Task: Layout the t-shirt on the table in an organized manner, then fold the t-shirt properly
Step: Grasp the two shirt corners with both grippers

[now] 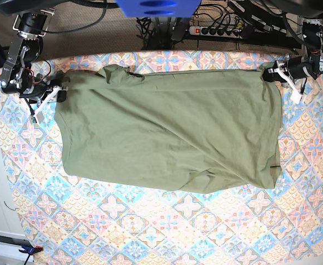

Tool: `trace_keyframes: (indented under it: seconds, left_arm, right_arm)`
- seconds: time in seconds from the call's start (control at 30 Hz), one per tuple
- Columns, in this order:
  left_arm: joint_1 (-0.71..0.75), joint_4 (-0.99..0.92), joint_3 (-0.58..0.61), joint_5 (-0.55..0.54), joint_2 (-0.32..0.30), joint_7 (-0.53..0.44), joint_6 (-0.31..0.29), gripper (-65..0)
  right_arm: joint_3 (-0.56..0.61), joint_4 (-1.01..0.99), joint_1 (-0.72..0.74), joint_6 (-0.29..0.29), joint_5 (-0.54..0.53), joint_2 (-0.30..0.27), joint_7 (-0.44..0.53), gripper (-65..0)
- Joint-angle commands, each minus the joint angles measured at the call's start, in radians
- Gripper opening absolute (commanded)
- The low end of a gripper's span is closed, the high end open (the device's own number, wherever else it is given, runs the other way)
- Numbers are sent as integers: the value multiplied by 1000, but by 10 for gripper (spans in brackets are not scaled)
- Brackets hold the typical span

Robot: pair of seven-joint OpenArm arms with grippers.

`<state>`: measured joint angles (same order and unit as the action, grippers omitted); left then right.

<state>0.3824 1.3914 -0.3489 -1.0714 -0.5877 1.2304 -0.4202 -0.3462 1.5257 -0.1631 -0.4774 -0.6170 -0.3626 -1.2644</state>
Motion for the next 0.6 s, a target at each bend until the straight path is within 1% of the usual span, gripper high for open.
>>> trace_keyframes:
  seconds: [0.0,0.07,0.17,0.33,0.4,0.57]
  left_arm:
    - [10,3,0,26,-15,28,2,-650]
    - [10,3,0,30,-15,28,2,-650]
    - [10,3,1,30,-15,28,2,-650]
    - [10,3,1,30,-15,28,2,-650]
    - [8,3,1,30,-15,28,2,-650]
    - [-21,3,4,32,-15,33,2,-650]
  right_arm:
    - [-9,11,10,-4,-16,-19,13,-401]
    - [-11,2,0,-4,-17,-20,12,-401]
    - [-43,2,-17,-4,-19,-20,10,-398]
    - [-109,2,-19,-4,-19,-20,-88,-316]
    - [-123,2,-19,-4,-22,-19,-108,-301]
    - [-119,-1,-42,-7,-156,-19,-116,-301]
